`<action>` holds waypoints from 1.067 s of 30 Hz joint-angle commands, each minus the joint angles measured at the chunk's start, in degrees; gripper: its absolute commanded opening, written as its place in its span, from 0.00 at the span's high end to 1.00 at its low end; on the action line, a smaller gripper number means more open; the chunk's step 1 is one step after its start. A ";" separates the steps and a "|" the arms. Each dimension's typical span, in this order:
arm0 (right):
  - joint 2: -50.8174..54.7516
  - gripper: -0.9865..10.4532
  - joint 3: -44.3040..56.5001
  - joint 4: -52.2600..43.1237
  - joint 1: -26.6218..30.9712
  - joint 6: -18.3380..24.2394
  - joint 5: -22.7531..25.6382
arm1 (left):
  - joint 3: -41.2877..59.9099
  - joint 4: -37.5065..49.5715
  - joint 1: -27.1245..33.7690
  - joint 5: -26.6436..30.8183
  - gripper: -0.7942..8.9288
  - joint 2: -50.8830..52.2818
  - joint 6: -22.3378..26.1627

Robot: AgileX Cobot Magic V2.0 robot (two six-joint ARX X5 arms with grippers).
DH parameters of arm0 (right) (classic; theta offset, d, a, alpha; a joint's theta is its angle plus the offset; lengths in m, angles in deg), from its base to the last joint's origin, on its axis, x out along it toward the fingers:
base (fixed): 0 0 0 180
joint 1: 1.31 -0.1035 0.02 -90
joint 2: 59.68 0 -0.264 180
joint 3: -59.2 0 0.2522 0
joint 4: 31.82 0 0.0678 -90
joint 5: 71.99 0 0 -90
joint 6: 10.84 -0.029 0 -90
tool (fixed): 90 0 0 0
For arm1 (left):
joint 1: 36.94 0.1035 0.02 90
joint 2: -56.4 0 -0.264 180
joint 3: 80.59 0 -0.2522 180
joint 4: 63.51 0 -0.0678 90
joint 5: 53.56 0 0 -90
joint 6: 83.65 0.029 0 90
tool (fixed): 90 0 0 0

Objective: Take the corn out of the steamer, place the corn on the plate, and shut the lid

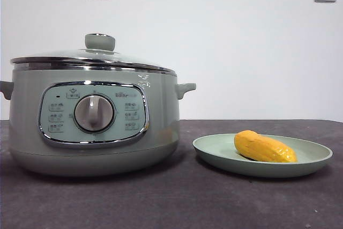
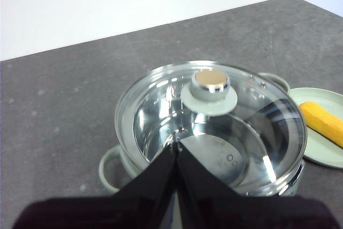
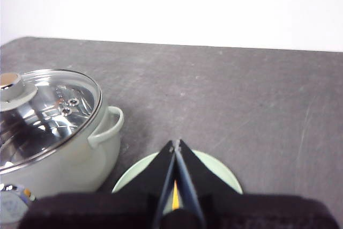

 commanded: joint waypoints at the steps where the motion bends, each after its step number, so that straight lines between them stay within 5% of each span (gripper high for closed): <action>1: 1.55 0.92 2.47 -0.07 -0.13 -3.65 0.37 | 4.26 2.01 -0.20 0.24 0.93 2.36 -0.61; 6: 1.22 0.91 2.45 1.14 -0.02 -5.57 4.87 | 4.50 -2.75 -0.20 0.17 0.92 1.97 -1.70; 21: 1.14 0.91 2.45 4.44 -0.02 -5.55 4.90 | 4.52 -5.33 -0.24 -0.04 0.92 1.57 -1.75; 23: 1.14 0.91 2.45 5.27 -0.02 -5.55 4.90 | 4.50 -6.34 0.44 0.96 0.92 5.05 1.07; 27: 1.14 0.91 2.45 7.26 -0.02 -5.55 4.92 | 7.23 -1.51 7.61 0.57 0.92 15.91 2.86; 32: 1.14 0.91 2.45 7.41 -0.02 -5.55 4.90 | 24.41 13.51 19.54 -0.42 0.92 24.81 2.36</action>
